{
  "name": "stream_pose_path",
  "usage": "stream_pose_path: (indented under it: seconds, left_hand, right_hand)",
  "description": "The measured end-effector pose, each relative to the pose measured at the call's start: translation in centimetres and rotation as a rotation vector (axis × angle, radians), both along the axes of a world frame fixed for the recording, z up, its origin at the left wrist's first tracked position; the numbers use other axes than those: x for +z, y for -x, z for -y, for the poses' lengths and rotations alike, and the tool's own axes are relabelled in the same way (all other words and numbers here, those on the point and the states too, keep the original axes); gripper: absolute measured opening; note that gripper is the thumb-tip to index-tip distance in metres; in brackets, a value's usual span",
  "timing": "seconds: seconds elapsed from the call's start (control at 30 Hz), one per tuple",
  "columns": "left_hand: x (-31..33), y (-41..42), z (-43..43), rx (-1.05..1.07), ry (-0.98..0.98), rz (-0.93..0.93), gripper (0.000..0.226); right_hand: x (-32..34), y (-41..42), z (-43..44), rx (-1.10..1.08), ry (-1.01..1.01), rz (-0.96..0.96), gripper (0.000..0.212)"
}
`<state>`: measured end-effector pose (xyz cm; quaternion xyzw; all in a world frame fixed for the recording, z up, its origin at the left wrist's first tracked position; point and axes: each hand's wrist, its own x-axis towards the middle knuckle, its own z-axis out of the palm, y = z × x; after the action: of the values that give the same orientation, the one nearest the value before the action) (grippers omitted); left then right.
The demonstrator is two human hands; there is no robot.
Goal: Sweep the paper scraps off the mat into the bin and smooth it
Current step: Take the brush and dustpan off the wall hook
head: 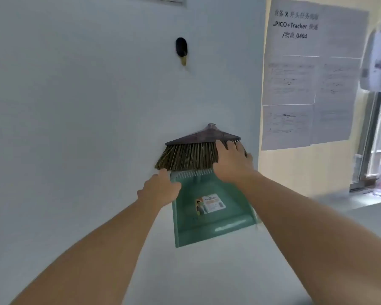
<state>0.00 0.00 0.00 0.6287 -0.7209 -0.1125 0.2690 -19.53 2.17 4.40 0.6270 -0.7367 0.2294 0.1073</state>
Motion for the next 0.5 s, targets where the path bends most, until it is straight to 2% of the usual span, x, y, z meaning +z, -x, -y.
stream_pose_path:
  seconds: [0.07,0.13,0.3,0.5]
  left_hand:
    - [0.4,0.4,2.2,-0.018,-0.059,-0.048,0.056]
    - [0.8,0.7,4.3,-0.034,-0.122,-0.031,0.036]
    - [0.7,1.3,8.2,-0.071,-0.188,-0.005,0.042]
    - [0.2,1.5,10.3,-0.2,-0.273,-0.124,0.037]
  right_hand:
    - [1.1,0.8,2.3,0.01,0.042,0.068,0.069]
    - [2.2,1.6,4.5,0.029,0.08,0.108,0.066]
    - [3.9,2.8,9.1,0.06,0.093,0.088,0.059]
    - [5.4,2.6,12.2,0.08,-0.001,0.053,0.079]
